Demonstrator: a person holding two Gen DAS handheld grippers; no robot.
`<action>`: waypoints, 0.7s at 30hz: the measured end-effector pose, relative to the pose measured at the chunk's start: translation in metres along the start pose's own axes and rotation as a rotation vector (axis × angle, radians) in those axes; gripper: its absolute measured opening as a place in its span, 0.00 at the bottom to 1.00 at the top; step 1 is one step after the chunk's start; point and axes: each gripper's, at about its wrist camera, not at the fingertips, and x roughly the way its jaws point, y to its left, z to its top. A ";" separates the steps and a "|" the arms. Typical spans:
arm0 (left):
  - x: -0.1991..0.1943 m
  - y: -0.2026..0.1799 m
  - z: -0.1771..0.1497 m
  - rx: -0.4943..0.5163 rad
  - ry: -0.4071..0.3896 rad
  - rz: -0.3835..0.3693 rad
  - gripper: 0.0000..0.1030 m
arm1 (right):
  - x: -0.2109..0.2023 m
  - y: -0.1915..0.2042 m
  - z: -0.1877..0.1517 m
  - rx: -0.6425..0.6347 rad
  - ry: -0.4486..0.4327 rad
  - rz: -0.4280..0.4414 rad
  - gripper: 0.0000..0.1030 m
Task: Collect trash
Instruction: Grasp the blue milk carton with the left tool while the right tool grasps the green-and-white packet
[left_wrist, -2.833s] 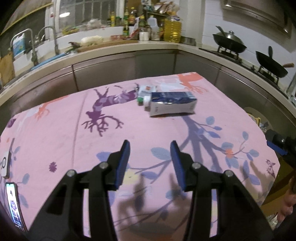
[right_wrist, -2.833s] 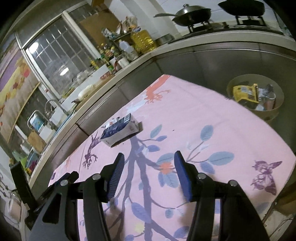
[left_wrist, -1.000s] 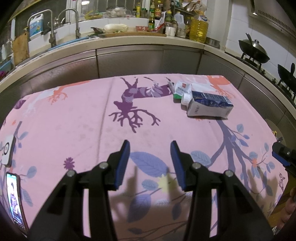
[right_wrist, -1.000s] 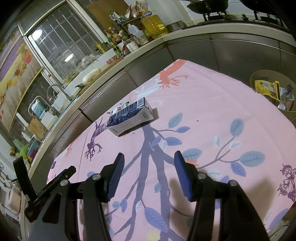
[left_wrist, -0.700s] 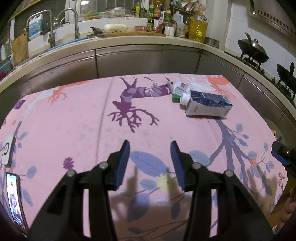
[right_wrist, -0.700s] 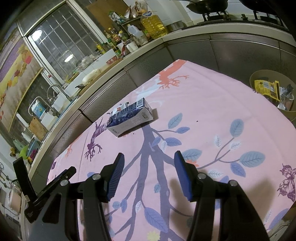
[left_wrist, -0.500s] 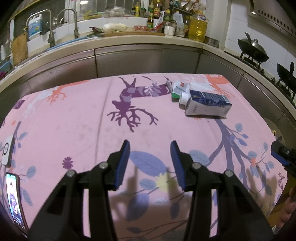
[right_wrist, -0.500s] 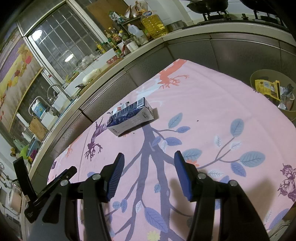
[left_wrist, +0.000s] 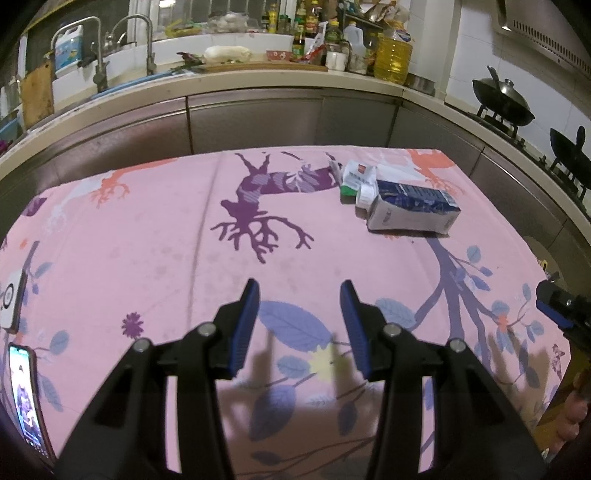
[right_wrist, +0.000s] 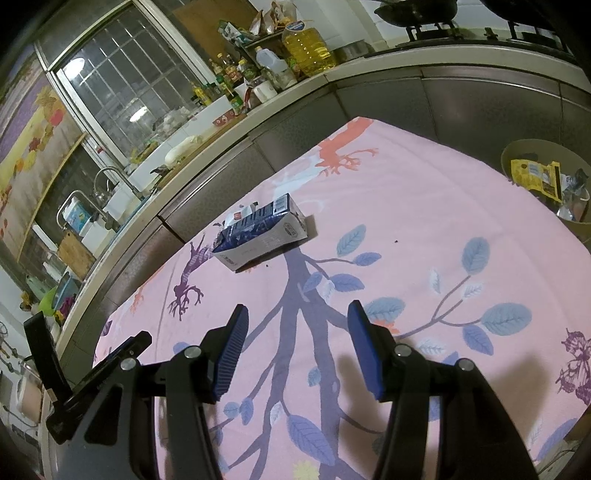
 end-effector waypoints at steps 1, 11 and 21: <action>-0.001 -0.002 0.001 0.002 -0.003 -0.007 0.42 | 0.001 -0.001 0.001 0.000 -0.001 0.001 0.52; 0.019 0.004 0.027 -0.022 0.030 -0.091 0.42 | 0.016 -0.001 0.032 -0.021 -0.027 0.016 0.52; 0.058 -0.026 0.040 -0.045 0.115 -0.257 0.54 | 0.136 -0.014 0.131 -0.007 0.101 0.059 0.52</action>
